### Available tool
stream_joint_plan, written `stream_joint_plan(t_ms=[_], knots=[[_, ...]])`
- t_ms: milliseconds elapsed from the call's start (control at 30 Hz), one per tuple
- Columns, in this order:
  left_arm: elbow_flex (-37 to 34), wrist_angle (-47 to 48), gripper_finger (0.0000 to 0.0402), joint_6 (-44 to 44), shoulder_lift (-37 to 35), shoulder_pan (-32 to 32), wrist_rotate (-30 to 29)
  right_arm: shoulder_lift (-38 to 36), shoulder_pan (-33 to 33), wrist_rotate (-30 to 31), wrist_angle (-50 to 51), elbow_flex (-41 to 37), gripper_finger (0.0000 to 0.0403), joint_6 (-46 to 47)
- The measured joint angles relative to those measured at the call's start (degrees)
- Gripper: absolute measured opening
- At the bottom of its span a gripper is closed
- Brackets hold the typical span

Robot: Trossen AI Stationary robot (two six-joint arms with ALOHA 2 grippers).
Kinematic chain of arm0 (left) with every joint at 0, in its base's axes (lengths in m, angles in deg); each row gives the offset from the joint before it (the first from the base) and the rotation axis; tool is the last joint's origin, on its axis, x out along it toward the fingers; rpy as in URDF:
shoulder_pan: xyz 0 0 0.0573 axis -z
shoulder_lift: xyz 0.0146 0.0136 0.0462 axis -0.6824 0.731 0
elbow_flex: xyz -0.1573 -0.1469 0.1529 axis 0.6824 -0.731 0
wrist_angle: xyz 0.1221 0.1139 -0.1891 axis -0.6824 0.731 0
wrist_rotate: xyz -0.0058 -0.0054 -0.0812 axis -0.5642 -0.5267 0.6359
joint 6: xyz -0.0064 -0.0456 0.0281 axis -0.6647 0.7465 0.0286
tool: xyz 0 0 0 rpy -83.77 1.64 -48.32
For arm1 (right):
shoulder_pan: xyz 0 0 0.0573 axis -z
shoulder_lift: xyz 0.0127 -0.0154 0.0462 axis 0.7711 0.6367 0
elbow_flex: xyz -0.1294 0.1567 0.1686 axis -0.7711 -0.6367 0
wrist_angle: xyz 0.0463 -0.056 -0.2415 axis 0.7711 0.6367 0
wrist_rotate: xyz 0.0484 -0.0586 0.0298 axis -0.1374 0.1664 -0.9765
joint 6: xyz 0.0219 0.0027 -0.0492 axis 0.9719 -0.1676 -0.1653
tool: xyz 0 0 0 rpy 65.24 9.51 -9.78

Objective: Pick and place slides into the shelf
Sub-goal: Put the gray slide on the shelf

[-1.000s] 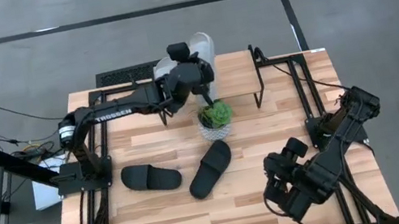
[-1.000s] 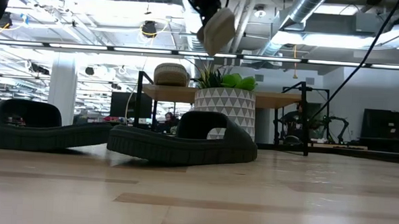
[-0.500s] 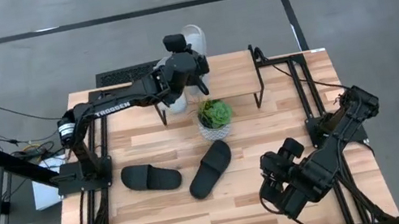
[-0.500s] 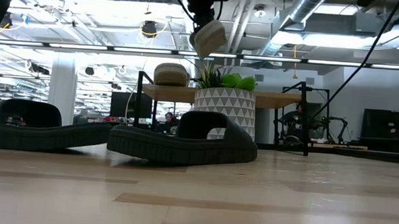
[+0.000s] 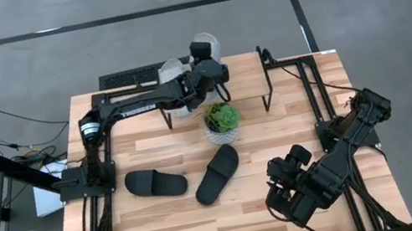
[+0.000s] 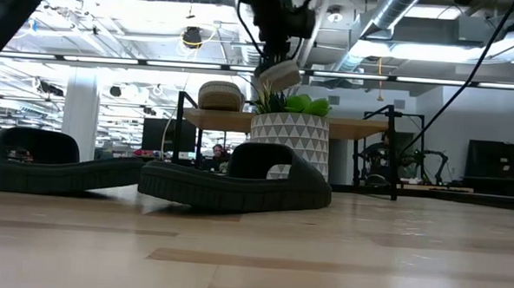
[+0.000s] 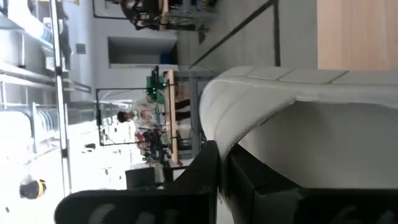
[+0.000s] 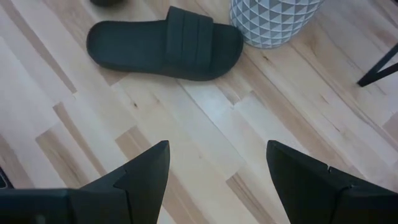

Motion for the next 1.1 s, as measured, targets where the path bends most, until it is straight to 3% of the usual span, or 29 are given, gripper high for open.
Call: stream_joint_plan(t_ms=[367,733,1100], knots=[[13.3,0.0,0.0,-7.4,5.9,-0.8,0.3,0.0,0.0,0.0,-0.2,0.0,0.026,0.0],[13.9,1.4,0.0,-8.4,6.0,-5.7,-1.6,0.0,0.0,0.1,-0.2,0.0,0.026,0.0],[13.9,4.1,0.0,-7.1,8.8,-6.0,-2.7,0.0,0.0,0.1,0.0,0.0,0.026,0.0]])
